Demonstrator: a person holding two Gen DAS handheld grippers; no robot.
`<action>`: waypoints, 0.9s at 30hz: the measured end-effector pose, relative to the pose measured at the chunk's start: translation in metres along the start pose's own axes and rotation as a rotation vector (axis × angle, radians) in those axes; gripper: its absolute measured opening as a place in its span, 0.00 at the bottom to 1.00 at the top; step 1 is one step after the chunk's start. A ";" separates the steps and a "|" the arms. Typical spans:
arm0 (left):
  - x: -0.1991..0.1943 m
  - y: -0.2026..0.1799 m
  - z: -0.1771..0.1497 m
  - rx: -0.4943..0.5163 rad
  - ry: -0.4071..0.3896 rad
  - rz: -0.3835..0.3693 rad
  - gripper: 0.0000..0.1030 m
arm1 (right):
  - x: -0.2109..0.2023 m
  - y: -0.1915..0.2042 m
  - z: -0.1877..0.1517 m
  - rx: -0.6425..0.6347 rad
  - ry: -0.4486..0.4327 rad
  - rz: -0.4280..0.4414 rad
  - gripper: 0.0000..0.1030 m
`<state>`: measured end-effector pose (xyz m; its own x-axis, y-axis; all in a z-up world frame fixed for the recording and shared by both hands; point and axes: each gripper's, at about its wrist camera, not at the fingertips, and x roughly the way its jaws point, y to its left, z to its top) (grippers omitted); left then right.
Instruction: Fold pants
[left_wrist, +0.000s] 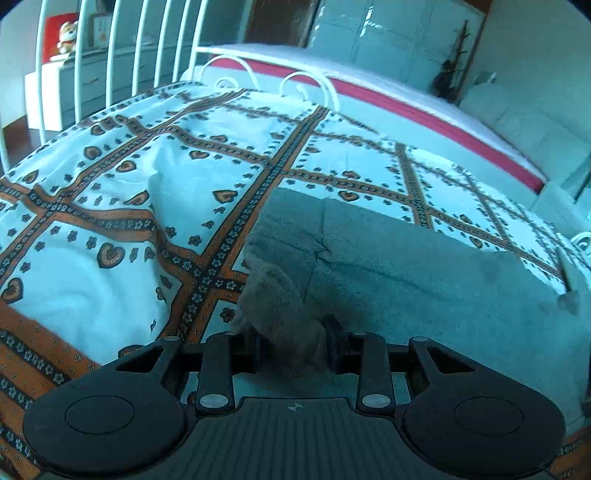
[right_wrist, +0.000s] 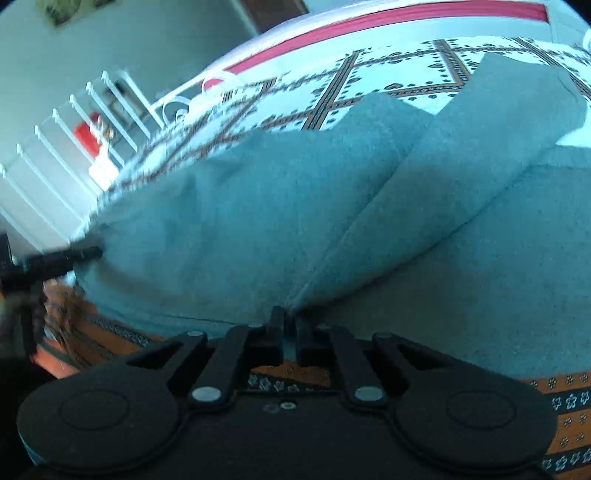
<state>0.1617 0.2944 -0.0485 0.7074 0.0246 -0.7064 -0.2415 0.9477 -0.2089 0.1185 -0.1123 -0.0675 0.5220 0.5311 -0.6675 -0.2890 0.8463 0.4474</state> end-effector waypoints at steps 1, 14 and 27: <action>-0.001 0.000 0.001 -0.001 0.001 0.001 0.34 | -0.003 0.001 0.001 -0.006 -0.004 0.003 0.00; -0.069 -0.003 -0.007 0.039 -0.115 0.111 0.95 | -0.035 0.002 -0.001 -0.038 -0.031 -0.022 0.14; -0.019 -0.114 -0.001 0.304 0.093 -0.011 0.95 | -0.033 -0.008 0.043 -0.127 -0.164 -0.207 0.28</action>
<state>0.1748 0.1852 -0.0119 0.6418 -0.0026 -0.7669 -0.0145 0.9998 -0.0155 0.1376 -0.1383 -0.0232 0.6998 0.3413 -0.6275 -0.2551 0.9399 0.2268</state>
